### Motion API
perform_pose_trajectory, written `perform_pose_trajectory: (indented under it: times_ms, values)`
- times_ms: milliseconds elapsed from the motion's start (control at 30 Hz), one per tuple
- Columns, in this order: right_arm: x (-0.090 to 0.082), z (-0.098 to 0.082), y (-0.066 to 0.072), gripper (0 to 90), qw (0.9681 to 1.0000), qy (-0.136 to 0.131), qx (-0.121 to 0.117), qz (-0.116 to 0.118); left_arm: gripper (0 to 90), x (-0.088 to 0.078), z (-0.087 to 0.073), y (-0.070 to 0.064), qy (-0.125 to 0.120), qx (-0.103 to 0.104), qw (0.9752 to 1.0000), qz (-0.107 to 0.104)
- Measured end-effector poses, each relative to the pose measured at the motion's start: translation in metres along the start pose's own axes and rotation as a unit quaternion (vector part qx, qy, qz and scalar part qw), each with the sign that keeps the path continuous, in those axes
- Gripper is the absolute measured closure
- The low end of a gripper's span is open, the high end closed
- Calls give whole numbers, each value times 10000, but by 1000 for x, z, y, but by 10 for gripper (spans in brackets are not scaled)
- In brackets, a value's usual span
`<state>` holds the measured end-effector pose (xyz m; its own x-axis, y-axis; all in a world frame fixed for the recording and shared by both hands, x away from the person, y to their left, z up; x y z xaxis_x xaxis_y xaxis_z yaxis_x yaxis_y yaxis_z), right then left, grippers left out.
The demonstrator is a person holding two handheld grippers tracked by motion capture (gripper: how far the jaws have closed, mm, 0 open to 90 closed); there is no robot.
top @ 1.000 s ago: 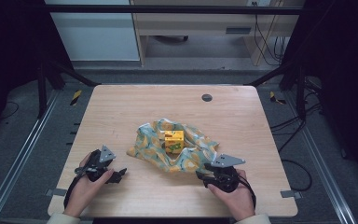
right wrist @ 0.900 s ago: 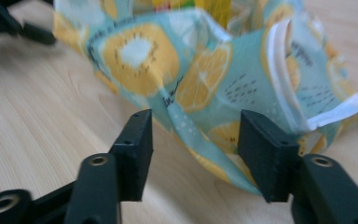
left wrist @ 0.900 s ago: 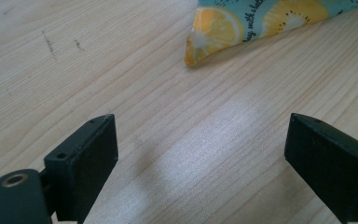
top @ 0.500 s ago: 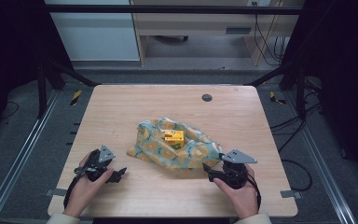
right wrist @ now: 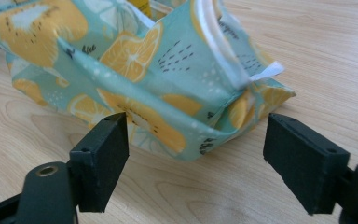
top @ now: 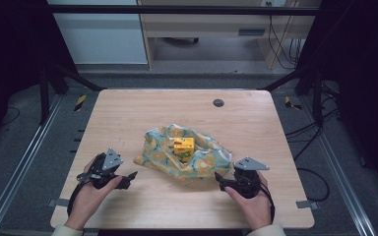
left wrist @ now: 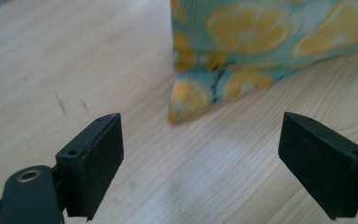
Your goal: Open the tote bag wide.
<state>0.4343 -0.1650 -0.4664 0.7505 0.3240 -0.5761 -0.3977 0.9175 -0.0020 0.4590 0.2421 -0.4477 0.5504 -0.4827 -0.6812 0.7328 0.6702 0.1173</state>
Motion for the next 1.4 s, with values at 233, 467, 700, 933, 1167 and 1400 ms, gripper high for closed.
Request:
perform_pose_trajectory:
  times_ms: [233,467,700,933,1167,1400]
  values:
    - [-2,1,2,269,10000,-49,-49,12,135,-5,39,-10,-252,160,9995,-142]
    - [-4,1,1,276,10000,-87,-20,17,132,0,84,-17,-323,514,9980,-164]
    - [-5,1,0,279,9999,-118,-26,18,133,15,109,-19,-187,665,9976,-89]
    - [-7,1,-1,279,9999,-161,-12,-1,456,29,108,-27,226,956,9941,-469]
    - [-10,3,-1,295,9995,-297,-26,-90,773,32,105,-38,367,1115,9910,-645]
    - [-19,12,1,437,9982,-604,-42,23,879,29,98,-39,326,907,9915,-879]
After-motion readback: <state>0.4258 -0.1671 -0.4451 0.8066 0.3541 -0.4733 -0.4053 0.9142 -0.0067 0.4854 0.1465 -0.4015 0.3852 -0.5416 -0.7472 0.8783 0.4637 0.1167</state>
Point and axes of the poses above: each handheld gripper's, and its own axes: x roughly forward along the jaws, z roughly out of its top, y roughly to its left, the point moved 1 cm from there along x, roughly forward along the jaws, and after that the axes turned 7 degrees about -z, right-handed, at the moved point
